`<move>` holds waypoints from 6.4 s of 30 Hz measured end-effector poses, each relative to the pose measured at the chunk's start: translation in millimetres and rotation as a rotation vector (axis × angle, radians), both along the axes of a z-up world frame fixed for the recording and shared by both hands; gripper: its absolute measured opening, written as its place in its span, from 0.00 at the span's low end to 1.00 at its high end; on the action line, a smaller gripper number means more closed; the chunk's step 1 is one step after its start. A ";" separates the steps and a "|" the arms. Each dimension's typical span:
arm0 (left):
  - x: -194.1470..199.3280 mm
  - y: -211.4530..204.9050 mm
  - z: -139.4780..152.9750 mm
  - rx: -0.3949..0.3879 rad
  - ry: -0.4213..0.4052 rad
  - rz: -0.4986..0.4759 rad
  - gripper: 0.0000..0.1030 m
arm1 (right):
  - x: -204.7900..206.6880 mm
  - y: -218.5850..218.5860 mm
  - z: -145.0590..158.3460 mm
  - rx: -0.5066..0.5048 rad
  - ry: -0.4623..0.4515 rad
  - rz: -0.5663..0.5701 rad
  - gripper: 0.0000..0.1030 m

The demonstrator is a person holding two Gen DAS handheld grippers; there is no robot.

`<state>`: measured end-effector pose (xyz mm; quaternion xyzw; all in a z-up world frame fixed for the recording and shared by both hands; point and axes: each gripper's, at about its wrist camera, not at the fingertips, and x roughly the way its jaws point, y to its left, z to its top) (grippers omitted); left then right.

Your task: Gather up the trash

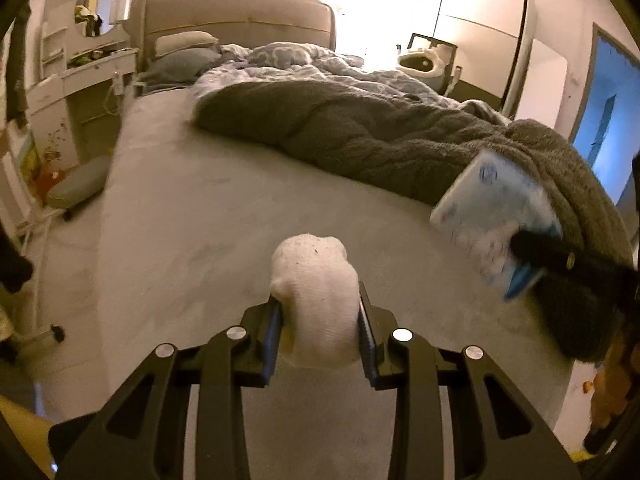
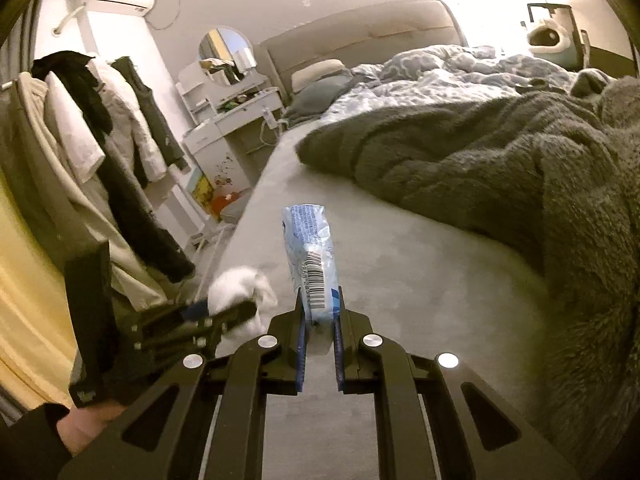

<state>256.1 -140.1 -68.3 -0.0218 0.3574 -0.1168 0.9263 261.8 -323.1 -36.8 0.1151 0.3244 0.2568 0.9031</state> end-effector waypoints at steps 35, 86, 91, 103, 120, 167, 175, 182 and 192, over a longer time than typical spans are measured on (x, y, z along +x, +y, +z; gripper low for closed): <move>-124.7 204.4 -26.5 0.088 0.170 0.341 0.36 | -19.7 209.0 -9.7 -0.098 0.054 0.412 0.11; -187.5 327.8 10.2 0.009 0.034 0.553 0.95 | -66.8 421.6 -173.2 -0.509 0.371 0.714 0.13; -206.2 316.5 34.2 0.045 -0.063 0.552 0.96 | -81.2 416.4 -165.6 -0.503 0.348 0.702 0.27; -244.9 289.1 59.1 0.096 -0.176 0.512 0.97 | -114.5 380.1 -100.5 -0.435 0.153 0.580 0.54; -266.9 245.6 97.0 0.118 -0.253 0.494 0.97 | -171.0 232.1 25.1 -0.308 -0.157 0.248 0.87; -283.8 211.2 87.5 0.087 -0.250 0.429 0.97 | -220.8 62.9 49.8 -0.243 -0.294 -0.014 0.97; -283.7 211.6 87.7 0.087 -0.251 0.429 0.97 | -221.2 64.0 49.6 -0.250 -0.295 -0.013 0.97; -283.8 212.1 87.3 0.088 -0.248 0.430 0.97 | -219.7 62.1 49.7 -0.250 -0.293 -0.011 0.97; -284.1 212.3 86.1 0.089 -0.245 0.433 0.97 | -220.3 63.8 49.8 -0.253 -0.293 -0.012 0.97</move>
